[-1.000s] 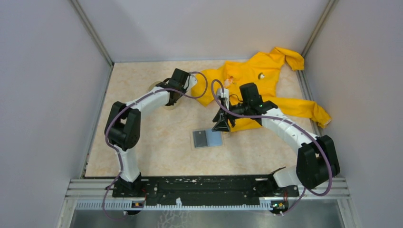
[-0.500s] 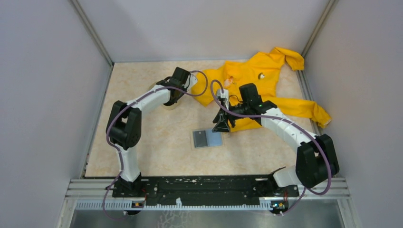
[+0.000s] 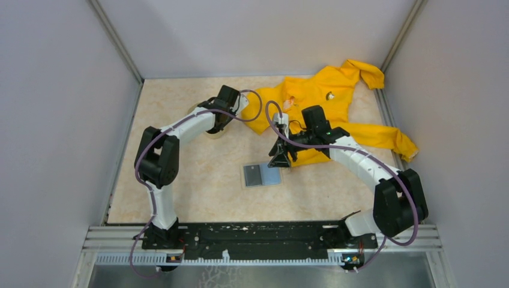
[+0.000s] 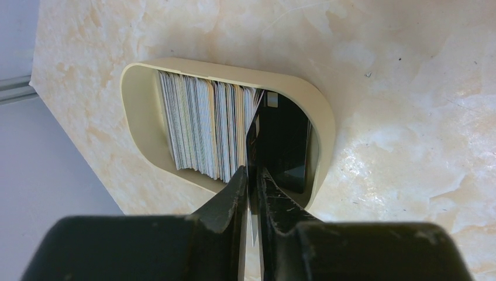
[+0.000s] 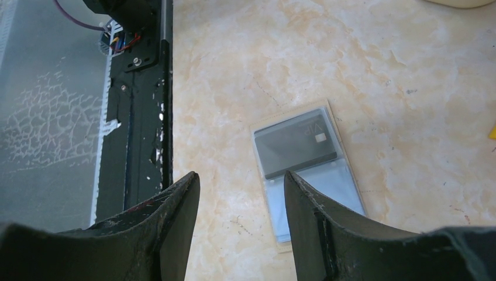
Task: Put the credit cards into the card holder
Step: Pick up the credit card from the storage box.
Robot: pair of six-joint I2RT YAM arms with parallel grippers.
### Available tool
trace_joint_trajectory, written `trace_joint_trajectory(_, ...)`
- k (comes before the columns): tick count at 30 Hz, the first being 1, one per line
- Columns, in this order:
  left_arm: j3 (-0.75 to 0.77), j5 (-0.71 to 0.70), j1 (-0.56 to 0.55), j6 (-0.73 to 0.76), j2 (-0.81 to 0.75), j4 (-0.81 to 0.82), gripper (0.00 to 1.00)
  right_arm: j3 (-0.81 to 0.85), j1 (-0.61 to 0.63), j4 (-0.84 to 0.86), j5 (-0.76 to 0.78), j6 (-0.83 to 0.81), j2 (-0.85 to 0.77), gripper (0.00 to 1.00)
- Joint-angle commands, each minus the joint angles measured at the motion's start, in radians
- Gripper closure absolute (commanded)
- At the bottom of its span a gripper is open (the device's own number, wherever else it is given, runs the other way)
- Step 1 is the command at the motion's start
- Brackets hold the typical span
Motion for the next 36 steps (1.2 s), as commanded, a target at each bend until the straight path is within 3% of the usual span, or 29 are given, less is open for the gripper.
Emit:
trace_joint_trajectory(1, 0.008, 0.007, 0.001, -0.005, -0.004, -0.011, 0.84, 0.042, -0.003, 0.013, -0.035, -0.022, 0.002, 0.45)
trace_joint_trajectory(12, 0.01, -0.004, 0.0, -0.012, -0.022, -0.017, 0.81, 0.042, -0.003, 0.009, -0.038, -0.024, 0.007, 0.45)
trace_joint_trajectory(16, 0.01, -0.003, 0.0, -0.016, -0.022, -0.02, 0.87, 0.044, -0.003, 0.007, -0.041, -0.025, 0.009, 0.45)
trace_joint_trajectory(28, 0.08, 0.038, -0.001, -0.083, -0.021, -0.127, 0.85, 0.048, -0.003, -0.006, -0.048, -0.031, 0.016, 0.45)
trace_joint_trajectory(36, 0.071, 0.047, 0.008, -0.105, -0.062, -0.141, 0.93, 0.05, -0.003, -0.008, -0.052, -0.031, 0.015, 0.45)
